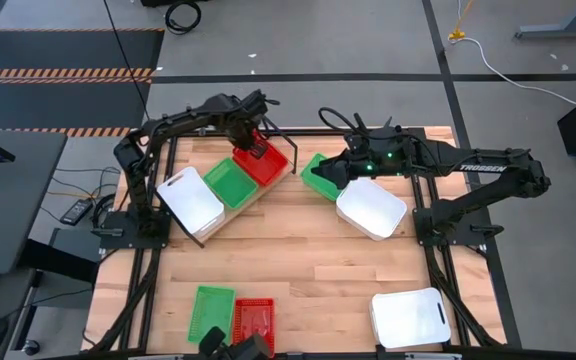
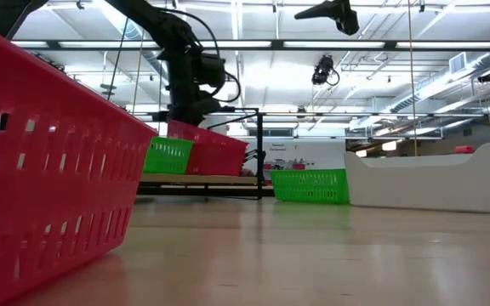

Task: Stack baskets on shelf by color
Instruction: Stack the right red on top of the red bin on the shelf

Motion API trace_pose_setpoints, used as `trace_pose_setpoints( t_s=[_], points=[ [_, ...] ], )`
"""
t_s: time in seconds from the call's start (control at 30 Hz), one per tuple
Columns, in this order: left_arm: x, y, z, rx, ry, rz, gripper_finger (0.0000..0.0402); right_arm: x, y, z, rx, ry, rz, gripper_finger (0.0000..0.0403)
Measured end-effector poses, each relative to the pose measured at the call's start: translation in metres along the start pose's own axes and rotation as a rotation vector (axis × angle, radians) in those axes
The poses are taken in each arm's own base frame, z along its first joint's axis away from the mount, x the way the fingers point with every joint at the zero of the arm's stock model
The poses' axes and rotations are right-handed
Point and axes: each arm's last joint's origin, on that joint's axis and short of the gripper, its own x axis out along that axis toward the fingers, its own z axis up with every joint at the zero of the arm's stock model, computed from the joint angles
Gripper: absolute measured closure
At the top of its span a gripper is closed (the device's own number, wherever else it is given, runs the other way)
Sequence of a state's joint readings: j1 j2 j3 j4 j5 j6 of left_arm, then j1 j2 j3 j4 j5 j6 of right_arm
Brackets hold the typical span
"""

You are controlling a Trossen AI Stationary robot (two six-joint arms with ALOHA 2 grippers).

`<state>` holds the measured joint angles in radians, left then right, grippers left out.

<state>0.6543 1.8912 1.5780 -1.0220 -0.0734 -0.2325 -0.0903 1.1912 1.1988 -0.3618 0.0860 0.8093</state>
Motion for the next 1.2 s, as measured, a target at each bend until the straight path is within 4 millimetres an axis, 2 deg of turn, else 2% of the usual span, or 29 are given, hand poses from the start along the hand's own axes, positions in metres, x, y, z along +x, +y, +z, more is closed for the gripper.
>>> trace_pose_setpoints(
  t_s=[0.6, 0.83, 1.2],
  points=[
    [0.000, -0.003, 0.002, 0.034, -0.033, 0.018, 0.0256, 0.000, -0.002, 0.002, 0.004, -0.009, -0.009, 0.0135],
    [0.000, 0.002, 0.005, 0.117, -0.061, 0.104, 0.0249, 0.000, -0.002, 0.002, 0.014, -0.009, -0.009, 0.0135],
    [0.000, 0.006, 0.007, 0.148, -0.074, 0.111, 0.0252, 0.000, -0.002, 0.002, 0.032, -0.009, -0.009, 0.0135]
  ],
)
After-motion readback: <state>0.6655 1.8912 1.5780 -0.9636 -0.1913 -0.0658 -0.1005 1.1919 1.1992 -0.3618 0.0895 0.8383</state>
